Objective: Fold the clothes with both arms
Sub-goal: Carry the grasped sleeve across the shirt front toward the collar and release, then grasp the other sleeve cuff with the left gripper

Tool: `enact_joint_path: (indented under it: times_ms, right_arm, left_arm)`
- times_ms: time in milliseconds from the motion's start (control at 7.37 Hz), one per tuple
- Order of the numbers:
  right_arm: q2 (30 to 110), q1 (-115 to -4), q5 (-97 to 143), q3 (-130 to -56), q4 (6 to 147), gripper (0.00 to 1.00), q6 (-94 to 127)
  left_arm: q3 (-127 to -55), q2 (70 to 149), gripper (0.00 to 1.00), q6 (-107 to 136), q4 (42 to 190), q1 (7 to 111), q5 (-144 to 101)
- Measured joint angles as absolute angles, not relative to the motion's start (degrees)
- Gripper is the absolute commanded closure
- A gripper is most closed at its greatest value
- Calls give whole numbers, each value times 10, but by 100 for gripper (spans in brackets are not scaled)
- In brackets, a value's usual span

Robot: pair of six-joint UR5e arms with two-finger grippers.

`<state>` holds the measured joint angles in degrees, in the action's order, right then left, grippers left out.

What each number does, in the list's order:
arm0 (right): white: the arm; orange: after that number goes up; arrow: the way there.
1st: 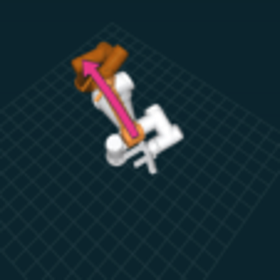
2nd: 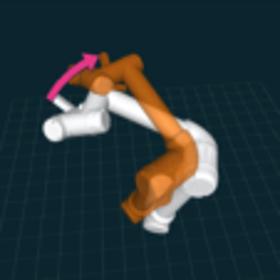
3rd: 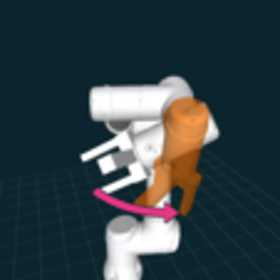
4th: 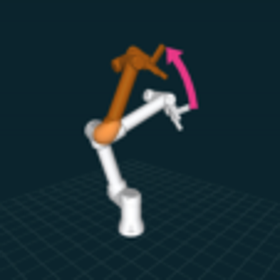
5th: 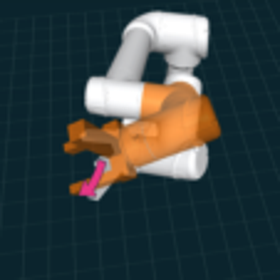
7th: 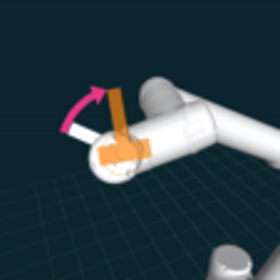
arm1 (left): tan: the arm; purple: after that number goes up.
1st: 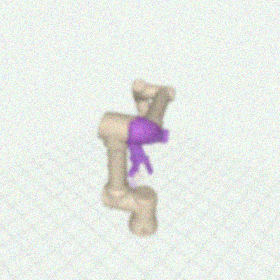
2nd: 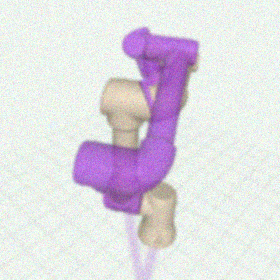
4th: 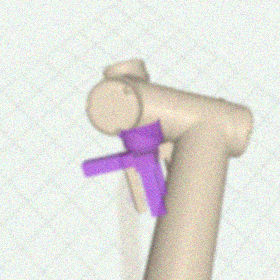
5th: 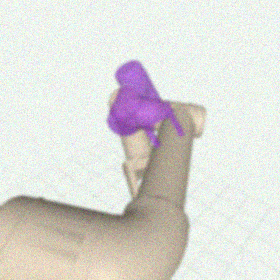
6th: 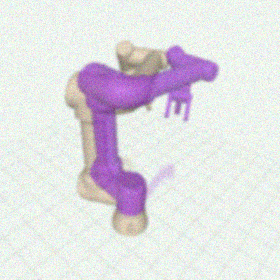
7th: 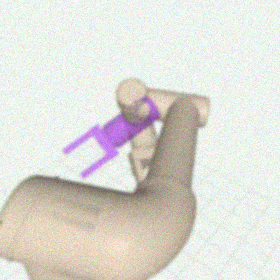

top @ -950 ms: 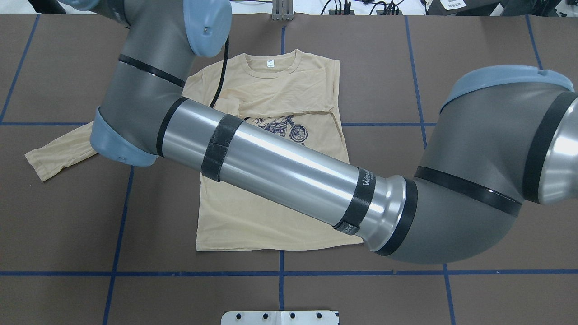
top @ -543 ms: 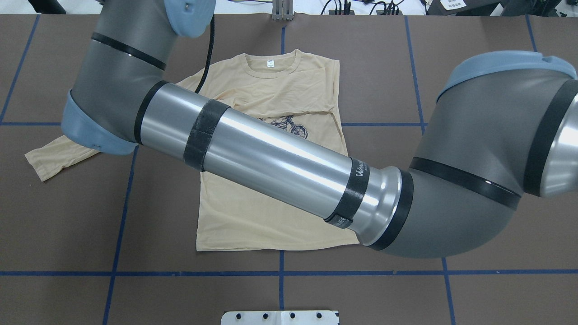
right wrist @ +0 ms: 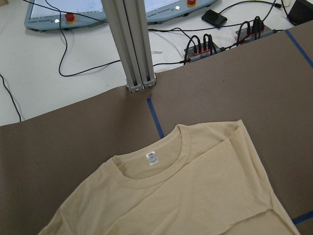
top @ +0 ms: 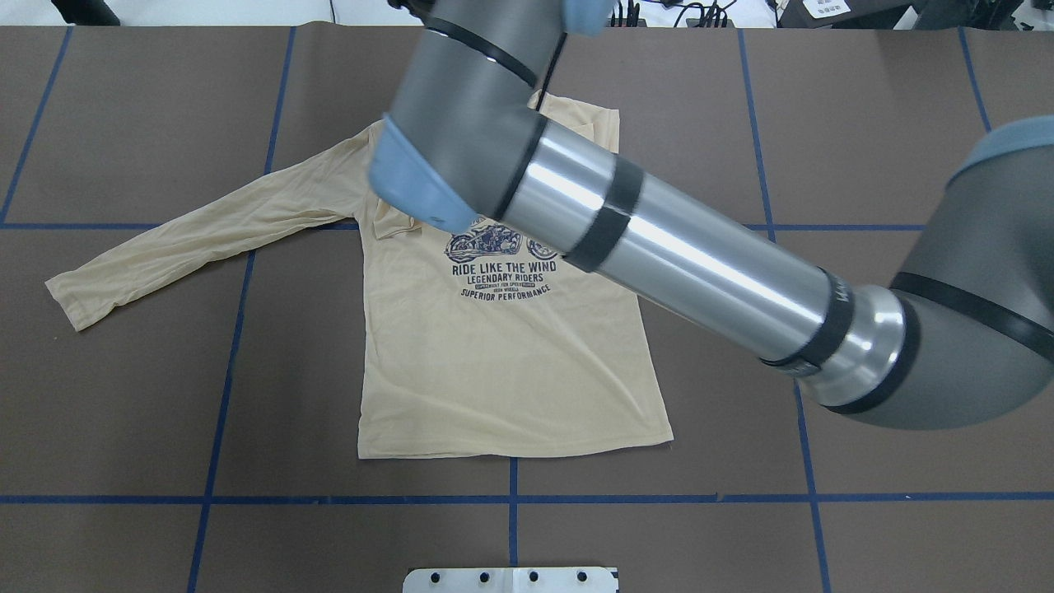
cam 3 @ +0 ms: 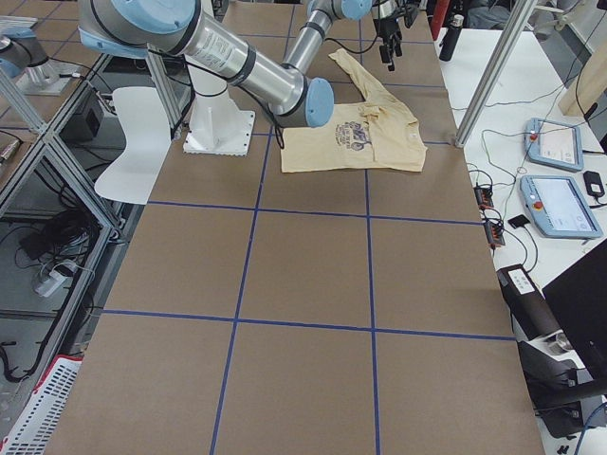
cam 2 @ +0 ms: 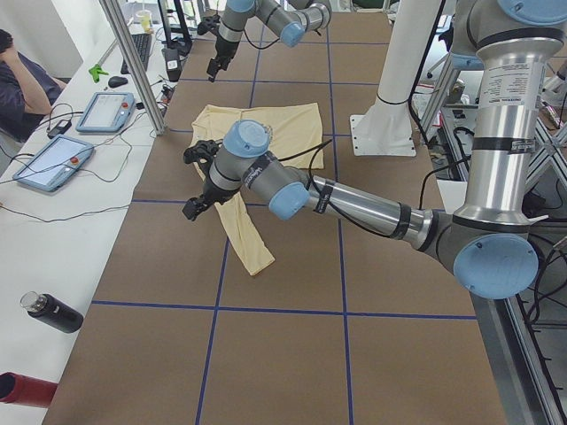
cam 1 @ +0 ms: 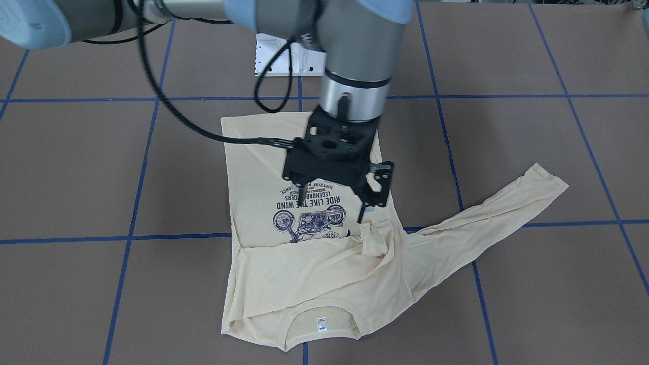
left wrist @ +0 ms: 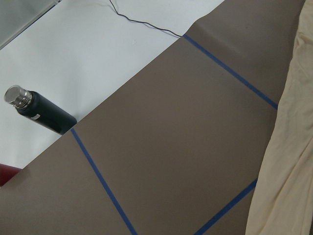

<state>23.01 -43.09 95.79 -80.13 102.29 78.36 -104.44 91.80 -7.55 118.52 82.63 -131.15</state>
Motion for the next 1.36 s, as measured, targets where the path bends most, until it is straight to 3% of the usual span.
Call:
enact_joint_path:
  times_ms: [271, 543, 814, 1086, 1357]
  right_arm:
    - [426, -483, 1016, -1018, 1038, 1, 661]
    - [616, -554, 1088, -1165, 1031, 1, 504]
    - [786, -642, 1172, -1206, 935, 1, 375]
    - [953, -731, 1248, -1191, 787, 1, 266]
    - [1023, -780, 1284, -1180, 735, 1, 214]
  left_arm:
    - [-1045, 872, 0, 31, 1276, 771, -1317]
    - [-1045, 819, 0, 147, 1387, 699, -1253]
    - [-1044, 789, 0, 175, 1416, 653, -1192]
    - [-1042, 760, 0, 180, 1439, 628, -1162]
    - [-1021, 740, 0, 198, 1466, 588, -1118]
